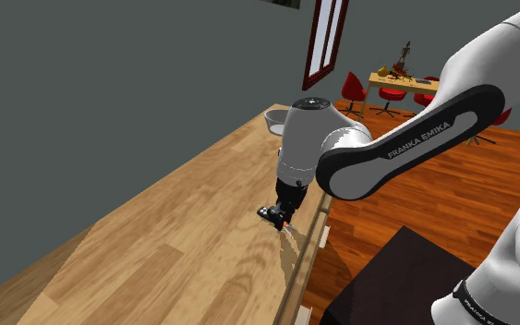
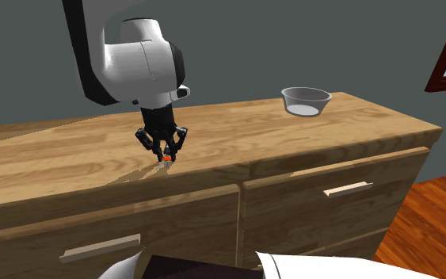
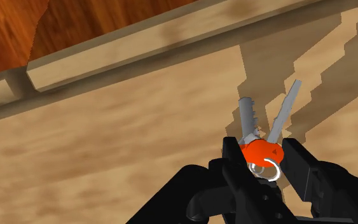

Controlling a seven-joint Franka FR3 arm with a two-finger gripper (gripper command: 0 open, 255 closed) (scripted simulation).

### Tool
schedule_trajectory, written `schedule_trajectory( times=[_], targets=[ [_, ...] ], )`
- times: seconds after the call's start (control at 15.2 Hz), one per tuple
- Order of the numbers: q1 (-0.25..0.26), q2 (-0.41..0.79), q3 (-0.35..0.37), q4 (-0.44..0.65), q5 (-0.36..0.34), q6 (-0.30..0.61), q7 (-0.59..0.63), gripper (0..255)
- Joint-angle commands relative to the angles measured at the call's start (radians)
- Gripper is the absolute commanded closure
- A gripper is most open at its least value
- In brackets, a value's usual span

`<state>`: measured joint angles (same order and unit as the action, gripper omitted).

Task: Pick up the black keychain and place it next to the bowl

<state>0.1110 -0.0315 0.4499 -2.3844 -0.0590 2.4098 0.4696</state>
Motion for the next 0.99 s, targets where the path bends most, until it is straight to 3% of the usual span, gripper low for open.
schedule_trajectory(
  times=[0.0, 0.92],
  targets=[
    [-0.001, 0.002, -0.001, -0.001, 0.000, -0.001, -0.001, 255],
    [0.005, -0.119, -0.014, 0.084, 0.073, -0.194, -0.062, 255]
  ],
)
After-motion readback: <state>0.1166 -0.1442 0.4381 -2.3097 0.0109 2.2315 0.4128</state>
